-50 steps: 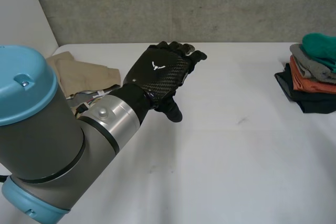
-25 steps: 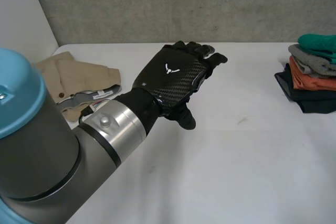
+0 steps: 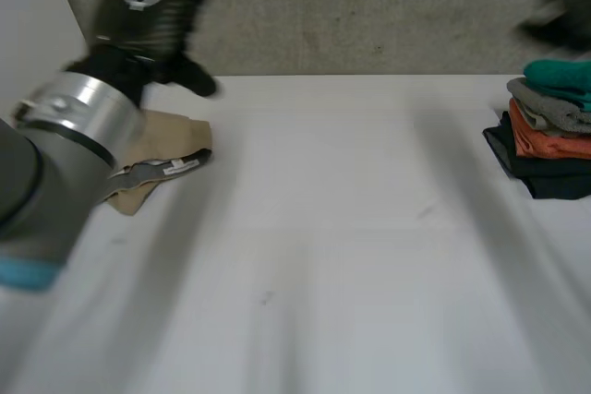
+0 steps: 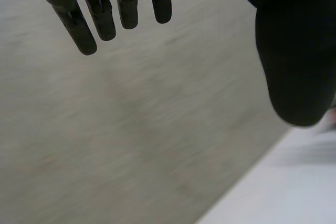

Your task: Fold the laundry.

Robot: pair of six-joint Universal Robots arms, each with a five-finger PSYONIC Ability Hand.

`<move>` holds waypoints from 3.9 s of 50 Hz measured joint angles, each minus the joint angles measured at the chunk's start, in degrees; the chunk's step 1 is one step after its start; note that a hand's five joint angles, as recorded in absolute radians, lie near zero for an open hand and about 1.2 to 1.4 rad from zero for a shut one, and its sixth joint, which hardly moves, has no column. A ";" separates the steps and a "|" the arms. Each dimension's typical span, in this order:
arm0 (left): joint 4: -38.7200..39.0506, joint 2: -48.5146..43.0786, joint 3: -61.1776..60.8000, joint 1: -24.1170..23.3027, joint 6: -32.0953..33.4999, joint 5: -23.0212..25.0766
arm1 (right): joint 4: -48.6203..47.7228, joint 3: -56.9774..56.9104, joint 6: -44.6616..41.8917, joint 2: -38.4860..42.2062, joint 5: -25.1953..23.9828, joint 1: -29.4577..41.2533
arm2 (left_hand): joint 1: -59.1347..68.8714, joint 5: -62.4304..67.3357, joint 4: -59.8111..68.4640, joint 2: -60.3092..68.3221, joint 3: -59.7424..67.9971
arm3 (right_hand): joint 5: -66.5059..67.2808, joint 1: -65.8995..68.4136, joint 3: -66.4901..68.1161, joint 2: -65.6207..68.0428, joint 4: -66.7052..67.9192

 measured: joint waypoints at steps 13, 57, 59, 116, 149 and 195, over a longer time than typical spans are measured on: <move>2.10 -25.45 8.02 26.47 12.23 10.35 | 18.81 13.09 -14.38 5.92 -3.50 14.73 | 0.00 0.00 0.00 0.00 0.00 | 0.00 0.00 0.00 -0.01 0.00; -1.91 -25.23 15.61 5.50 -9.22 6.21 | 15.51 16.40 -18.43 10.28 12.19 12.04 | 50.20 53.61 56.36 55.11 56.40 | 0.00 0.00 0.00 -0.01 0.00; -2.36 -25.40 16.49 0.84 -12.12 4.43 | 15.08 16.12 -17.68 9.75 14.15 11.26 | 50.23 53.61 56.35 55.11 56.40 | 0.00 0.00 0.00 -0.01 0.00; -4.52 -26.23 -2.59 4.18 4.86 -2.73 | 26.59 -1.16 2.42 23.78 23.99 25.69 | 26.82 25.57 26.36 27.16 27.01 | 0.00 0.00 0.00 -0.01 0.00; -20.69 -18.67 0.14 -20.08 -30.82 -10.28 | 41.14 -6.74 15.46 20.07 28.06 23.38 | 16.48 16.74 17.18 18.06 17.82 | 0.00 0.00 0.00 -0.01 0.00; -3.63 -35.46 16.69 10.90 17.01 14.79 | 56.78 -24.75 52.49 35.33 26.24 35.23 | 8.27 5.41 6.47 6.47 6.82 | 0.00 0.00 0.00 -0.01 0.00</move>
